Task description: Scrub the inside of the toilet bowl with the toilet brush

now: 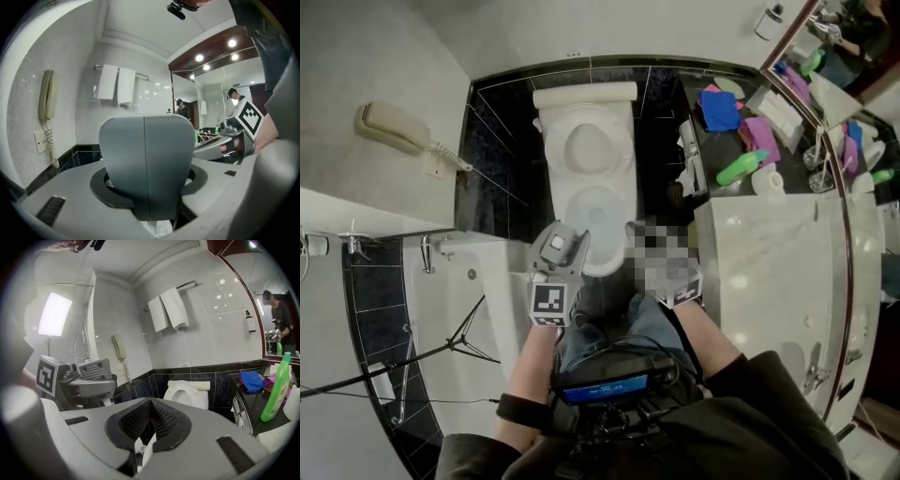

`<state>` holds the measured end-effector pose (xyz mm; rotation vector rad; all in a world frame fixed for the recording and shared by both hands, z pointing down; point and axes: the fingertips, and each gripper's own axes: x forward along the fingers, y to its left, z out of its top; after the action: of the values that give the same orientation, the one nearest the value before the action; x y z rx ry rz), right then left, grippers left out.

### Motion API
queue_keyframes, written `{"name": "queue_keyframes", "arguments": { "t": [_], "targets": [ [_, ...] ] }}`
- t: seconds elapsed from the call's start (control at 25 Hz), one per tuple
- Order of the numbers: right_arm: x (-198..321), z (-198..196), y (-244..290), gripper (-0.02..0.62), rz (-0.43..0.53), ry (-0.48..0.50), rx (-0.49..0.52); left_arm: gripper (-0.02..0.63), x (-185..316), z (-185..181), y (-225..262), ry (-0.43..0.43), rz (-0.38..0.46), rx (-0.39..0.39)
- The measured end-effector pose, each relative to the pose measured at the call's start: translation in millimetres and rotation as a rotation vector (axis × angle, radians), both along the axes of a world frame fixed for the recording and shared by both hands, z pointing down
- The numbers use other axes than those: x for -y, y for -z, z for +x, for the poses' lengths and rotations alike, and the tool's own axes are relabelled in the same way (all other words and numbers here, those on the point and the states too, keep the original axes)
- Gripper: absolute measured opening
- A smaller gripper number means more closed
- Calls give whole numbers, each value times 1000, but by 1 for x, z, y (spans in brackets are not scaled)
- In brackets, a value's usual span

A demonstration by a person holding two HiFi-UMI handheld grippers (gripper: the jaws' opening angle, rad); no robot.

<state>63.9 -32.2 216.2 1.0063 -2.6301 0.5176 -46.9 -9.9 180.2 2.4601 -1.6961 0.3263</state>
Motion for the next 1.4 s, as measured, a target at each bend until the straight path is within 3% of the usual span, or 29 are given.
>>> {"name": "queue_keyframes", "arguments": {
  "t": [0.24, 0.56, 0.68, 1.04, 1.28, 1.4],
  "targets": [
    [-7, 7, 0, 5, -4, -9, -12, 249, 4, 8, 1, -30, 13, 33],
    [-8, 9, -3, 5, -4, -17, -21, 249, 7, 8, 9, -4, 15, -2],
    [-11, 1, 1, 5, -4, -7, -18, 249, 4, 1, 13, 16, 13, -10],
    [-49, -33, 0, 5, -2, -53, -14, 249, -33, -38, 4, -41, 39, 44],
    [-81, -58, -13, 5, -37, -24, -21, 249, -51, -70, 0, 15, 32, 33],
    [-91, -78, -19, 5, -65, 48, -10, 249, -50, -95, -2, 111, 24, 19]
  ]
}}
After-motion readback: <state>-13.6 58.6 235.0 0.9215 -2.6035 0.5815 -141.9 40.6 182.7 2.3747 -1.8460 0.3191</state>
